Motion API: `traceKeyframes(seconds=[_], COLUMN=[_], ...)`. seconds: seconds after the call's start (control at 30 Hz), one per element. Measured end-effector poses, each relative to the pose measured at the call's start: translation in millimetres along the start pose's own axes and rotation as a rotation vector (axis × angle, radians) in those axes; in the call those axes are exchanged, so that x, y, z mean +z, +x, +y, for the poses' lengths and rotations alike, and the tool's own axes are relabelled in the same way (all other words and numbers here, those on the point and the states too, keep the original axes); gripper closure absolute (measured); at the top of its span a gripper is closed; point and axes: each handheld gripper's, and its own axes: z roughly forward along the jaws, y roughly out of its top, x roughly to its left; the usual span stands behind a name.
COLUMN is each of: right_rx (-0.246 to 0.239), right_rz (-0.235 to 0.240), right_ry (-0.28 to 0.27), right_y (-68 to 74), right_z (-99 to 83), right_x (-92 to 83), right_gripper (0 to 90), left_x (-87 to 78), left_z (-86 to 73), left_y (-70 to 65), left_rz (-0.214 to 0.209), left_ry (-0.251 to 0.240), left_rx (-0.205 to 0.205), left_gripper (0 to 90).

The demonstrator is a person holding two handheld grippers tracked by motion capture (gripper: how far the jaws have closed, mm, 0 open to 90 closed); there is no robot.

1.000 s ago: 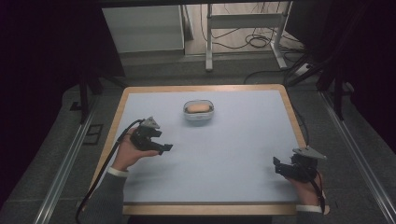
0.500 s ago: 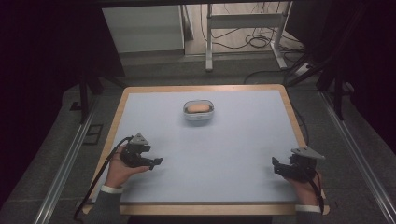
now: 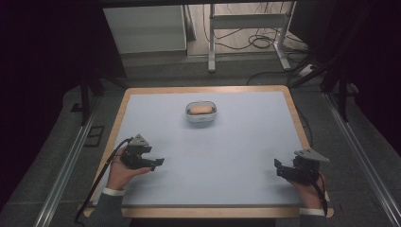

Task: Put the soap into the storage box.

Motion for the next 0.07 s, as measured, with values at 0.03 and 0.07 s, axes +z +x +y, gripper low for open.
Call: traceKeyframes(seconds=[0.03,0.07], right_rx=[-0.002,-0.005], right_rz=[0.008,0.015], right_ry=[-0.005,-0.01], right_y=[0.8,1.7], right_z=[0.4,1.0], right_x=[-0.3,-0.6], right_gripper=[8.0,8.0], left_x=[0.0,0.1], left_z=[0.0,0.1], left_y=[0.0,0.0], left_rz=[0.0,-0.001], left_ry=[0.0,-0.003], left_rx=[0.0,-0.002], left_gripper=[22.9,22.6])
